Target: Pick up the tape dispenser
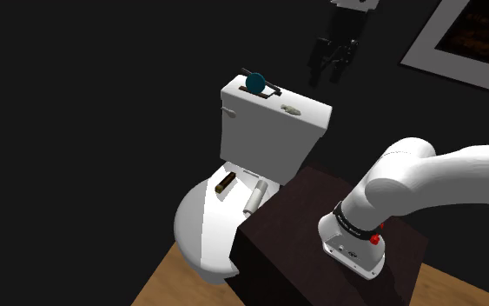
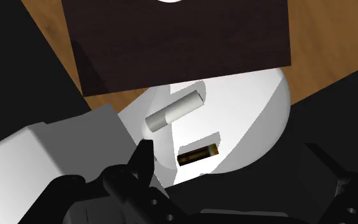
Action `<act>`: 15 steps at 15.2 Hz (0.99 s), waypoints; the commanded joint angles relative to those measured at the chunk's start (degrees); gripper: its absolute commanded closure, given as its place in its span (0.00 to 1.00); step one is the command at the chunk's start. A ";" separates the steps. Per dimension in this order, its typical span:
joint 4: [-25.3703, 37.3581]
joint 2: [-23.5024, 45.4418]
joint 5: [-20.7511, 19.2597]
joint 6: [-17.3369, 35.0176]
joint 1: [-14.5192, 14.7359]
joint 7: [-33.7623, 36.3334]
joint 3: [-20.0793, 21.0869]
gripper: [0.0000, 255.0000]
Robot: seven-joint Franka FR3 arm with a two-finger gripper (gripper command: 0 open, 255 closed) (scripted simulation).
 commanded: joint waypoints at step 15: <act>-0.31 18.07 -7.62 23.50 0.46 -21.43 -13.00 0.00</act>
